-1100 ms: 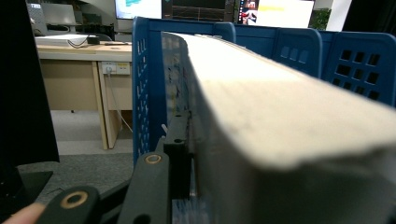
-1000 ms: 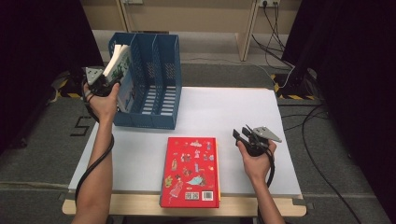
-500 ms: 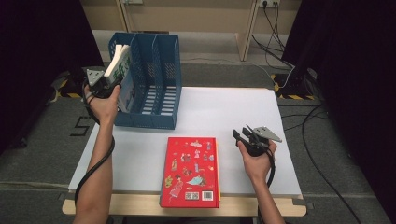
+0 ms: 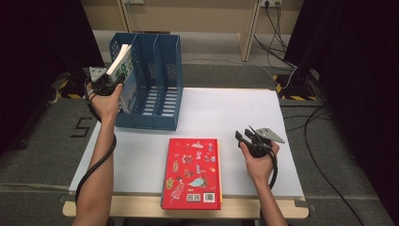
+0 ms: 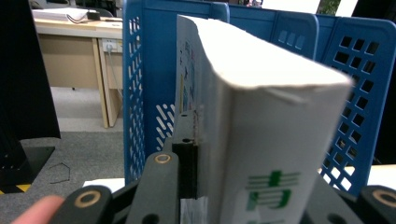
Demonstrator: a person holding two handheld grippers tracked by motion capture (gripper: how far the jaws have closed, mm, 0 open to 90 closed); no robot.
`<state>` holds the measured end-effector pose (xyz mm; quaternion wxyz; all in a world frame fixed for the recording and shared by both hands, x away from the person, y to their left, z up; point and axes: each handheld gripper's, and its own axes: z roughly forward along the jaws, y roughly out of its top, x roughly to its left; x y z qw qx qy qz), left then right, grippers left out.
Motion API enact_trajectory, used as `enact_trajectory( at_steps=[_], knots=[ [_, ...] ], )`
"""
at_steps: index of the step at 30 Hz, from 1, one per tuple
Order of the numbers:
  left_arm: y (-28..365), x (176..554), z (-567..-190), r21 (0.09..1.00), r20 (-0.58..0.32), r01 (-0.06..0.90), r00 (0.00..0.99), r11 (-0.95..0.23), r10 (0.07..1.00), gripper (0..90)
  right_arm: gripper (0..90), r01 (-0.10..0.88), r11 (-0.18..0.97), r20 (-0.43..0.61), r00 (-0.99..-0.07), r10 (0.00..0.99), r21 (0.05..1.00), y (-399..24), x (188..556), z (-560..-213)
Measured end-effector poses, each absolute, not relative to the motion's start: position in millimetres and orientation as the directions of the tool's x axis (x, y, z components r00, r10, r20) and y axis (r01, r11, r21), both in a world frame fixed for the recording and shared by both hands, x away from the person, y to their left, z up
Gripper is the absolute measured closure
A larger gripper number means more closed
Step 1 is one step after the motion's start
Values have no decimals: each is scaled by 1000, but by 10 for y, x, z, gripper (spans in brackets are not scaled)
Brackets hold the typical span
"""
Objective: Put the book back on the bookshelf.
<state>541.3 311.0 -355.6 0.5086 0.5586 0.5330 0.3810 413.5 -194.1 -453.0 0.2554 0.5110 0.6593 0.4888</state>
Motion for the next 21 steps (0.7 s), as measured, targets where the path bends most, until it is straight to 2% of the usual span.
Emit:
enact_trajectory(
  at_steps=[12,17,21],
  knots=[
    [3147,5453,-3542,969,-117,236,185,71,976,728,553,434,6,162,-350,923,901,-1933,4145,-4545],
    [3210,5476,-3540,971,-129,225,179,87,975,732,553,433,1,166,-348,923,902,-1943,4145,-4540],
    [3258,5508,-3496,979,-94,193,172,60,981,734,553,433,4,163,-348,923,901,-1949,4153,-4539]
  ],
)
